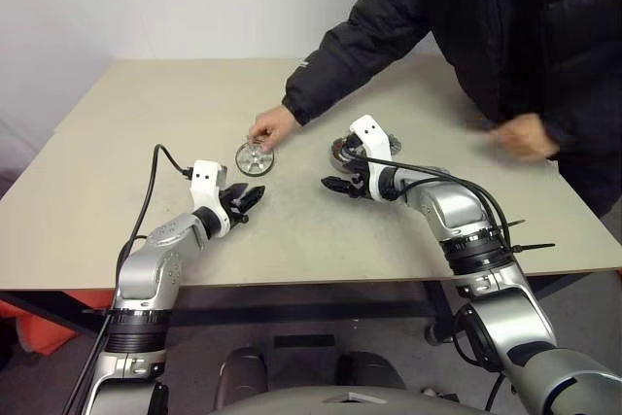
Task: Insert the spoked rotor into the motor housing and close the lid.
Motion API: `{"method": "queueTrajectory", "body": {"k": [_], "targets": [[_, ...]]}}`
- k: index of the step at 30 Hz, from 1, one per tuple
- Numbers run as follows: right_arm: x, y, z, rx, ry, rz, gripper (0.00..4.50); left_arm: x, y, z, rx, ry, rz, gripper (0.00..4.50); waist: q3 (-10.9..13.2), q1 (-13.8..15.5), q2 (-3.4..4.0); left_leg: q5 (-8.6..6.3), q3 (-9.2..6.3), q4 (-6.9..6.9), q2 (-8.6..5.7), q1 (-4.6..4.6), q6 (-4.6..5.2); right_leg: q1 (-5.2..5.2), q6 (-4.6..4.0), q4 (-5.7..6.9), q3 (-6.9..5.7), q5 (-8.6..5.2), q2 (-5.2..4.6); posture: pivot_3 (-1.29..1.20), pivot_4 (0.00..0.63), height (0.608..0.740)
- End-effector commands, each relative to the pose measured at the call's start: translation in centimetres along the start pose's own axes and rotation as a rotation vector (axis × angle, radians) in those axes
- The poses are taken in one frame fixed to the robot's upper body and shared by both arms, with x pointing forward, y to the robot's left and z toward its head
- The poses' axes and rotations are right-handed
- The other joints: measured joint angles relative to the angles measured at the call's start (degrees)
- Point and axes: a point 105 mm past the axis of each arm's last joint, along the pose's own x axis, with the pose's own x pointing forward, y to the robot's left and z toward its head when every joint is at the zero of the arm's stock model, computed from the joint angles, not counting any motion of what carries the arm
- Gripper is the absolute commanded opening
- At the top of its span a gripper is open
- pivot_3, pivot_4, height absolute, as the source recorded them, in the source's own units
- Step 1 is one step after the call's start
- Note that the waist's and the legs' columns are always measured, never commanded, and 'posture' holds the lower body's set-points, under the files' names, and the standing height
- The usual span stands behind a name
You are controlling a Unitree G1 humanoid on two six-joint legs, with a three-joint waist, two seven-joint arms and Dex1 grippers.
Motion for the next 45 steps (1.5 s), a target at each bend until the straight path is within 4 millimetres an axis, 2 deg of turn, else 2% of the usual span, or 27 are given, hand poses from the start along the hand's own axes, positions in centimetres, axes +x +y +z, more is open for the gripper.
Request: {"method": "queueTrajectory", "body": {"k": [1, 11, 14, 16, 23, 29, 36, 39, 45], "targets": [[-0.5, 0.2, 1.7, -0.035, -0.065, -0.002, 3.66, -0.1, -0.2, 1.5, 0.033, -0.054, -0.009, 2.42, 0.0, 0.0, 0.0, 0.0, 0.0, 0.0, 0.0, 0.0, 0.0, 0.0, 0.02, 0.0, 0.0, -0.01, 0.0, 0.0, 0.0, 0.74], [-0.4, 0.8, 2.0, -0.049, -0.079, 0.022, 3.66, -0.2, 0.1, 1.8, 0.026, -0.067, 0.006, 2.42, 0.0, 0.0, 0.0, 0.0, 0.0, 0.0, 0.0, 0.0, 0.0, 0.0, 0.06, 0.0, 0.0, -0.03, 0.0, 0.0, 0.0, 0.74], [-0.4, 1.5, 2.2, -0.136, -0.111, 0.048, 3.66, -0.3, 0.4, 2.6, -0.013, -0.122, 0.025, 2.42, 0.0, 0.0, 0.0, 0.0, 0.01, 0.0, 0.0, 0.0, 0.0, 0.0, 0.06, -0.01, 0.0, -0.03, 0.0, 0.0, 0.0, 0.74], [-0.2, 1.2, 1.7, -0.231, -0.104, 0.019, 3.66, -0.3, 0.8, 3.1, -0.043, -0.157, 0.046, 2.42, 0.0, 0.0, -0.01, 0.0, 0.01, 0.0, 0.0, -0.01, 0.0, 0.0, 0.06, -0.01, 0.0, -0.03, 0.0, 0.0, 0.0, 0.74], [0.0, 0.7, 1.3, -0.23, -0.104, -0.003, 3.66, -0.4, 1.3, 3.2, -0.057, -0.164, 0.068, 2.42, 0.0, 0.0, -0.01, 0.0, 0.02, 0.0, 0.0, 0.0, 0.0, 0.0, 0.09, 0.0, 0.0, -0.05, 0.0, 0.0, 0.0, 0.74], [-0.4, -1.5, 1.1, -0.437, -0.044, -0.047, 3.66, -0.3, 1.4, 3.5, -0.077, -0.177, 0.075, 2.42, 0.0, 0.1, -0.02, -0.01, 0.04, 0.02, 0.0, -0.02, 0.02, 0.0, 0.07, -0.01, 0.0, -0.04, -0.01, 0.0, 0.0, 0.74], [0.3, -4.3, 2.8, -0.781, 0.044, -0.078, 3.66, 0.3, 0.9, 3.4, -0.075, -0.178, 0.064, 2.42, 0.0, -0.5, -0.03, -0.01, 0.1, 0.07, 0.02, -0.01, 0.02, -0.03, 0.07, 0.03, -0.01, -0.04, 0.0, 0.0, 0.0, 0.74], [1.0, -4.8, 2.9, -0.834, 0.075, -0.064, 3.66, 0.4, 0.7, 3.3, -0.074, -0.179, 0.062, 2.42, 0.0, -0.5, -0.03, -0.03, 0.11, 0.06, 0.02, -0.03, 0.07, -0.05, -0.27, 0.02, -0.01, 0.15, 0.0, 0.0, 0.0, 0.74], [2.3, -5.7, 1.7, -0.874, 0.164, -0.051, 3.66, 0.0, 1.0, 3.2, -0.076, -0.191, 0.08, 2.42, 0.0, -0.5, -0.03, -0.1, 0.12, 0.08, 0.02, -0.24, 0.18, -0.17, -0.39, 0.0, -0.01, 0.18, -0.01, 0.0, 0.0, 0.74]]}}
